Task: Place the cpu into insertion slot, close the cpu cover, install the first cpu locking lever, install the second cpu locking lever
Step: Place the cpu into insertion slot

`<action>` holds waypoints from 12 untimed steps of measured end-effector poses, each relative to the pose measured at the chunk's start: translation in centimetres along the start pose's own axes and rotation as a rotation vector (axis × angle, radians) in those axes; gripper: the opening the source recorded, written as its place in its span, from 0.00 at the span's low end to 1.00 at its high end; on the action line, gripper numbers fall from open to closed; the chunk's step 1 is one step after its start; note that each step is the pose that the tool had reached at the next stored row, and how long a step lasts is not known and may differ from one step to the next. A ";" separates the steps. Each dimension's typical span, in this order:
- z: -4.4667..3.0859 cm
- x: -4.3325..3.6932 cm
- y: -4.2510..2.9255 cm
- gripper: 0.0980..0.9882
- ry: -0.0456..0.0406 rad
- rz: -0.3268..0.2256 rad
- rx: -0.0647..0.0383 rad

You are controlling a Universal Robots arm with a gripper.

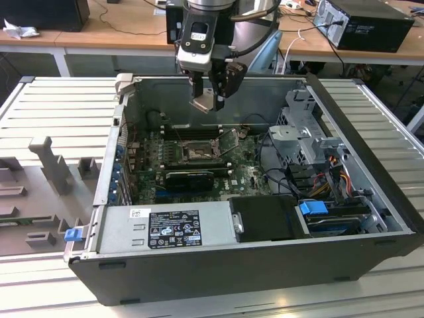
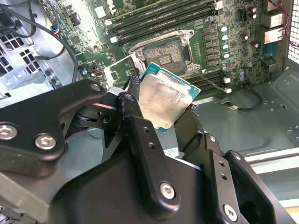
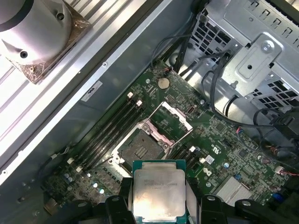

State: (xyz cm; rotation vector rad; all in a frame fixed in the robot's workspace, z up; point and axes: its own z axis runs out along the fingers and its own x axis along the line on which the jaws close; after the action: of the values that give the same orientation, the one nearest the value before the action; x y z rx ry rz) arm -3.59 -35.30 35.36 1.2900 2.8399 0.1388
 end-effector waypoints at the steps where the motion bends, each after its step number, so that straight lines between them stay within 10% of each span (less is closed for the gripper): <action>1: 0.02 0.00 0.00 0.50 -0.0004 0.003 0.000; 12: 0.35 -0.01 -0.03 0.50 -0.0055 0.057 -0.001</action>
State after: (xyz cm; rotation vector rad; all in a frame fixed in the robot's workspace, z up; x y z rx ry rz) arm -3.59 -35.30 35.01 1.3692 2.7996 0.1371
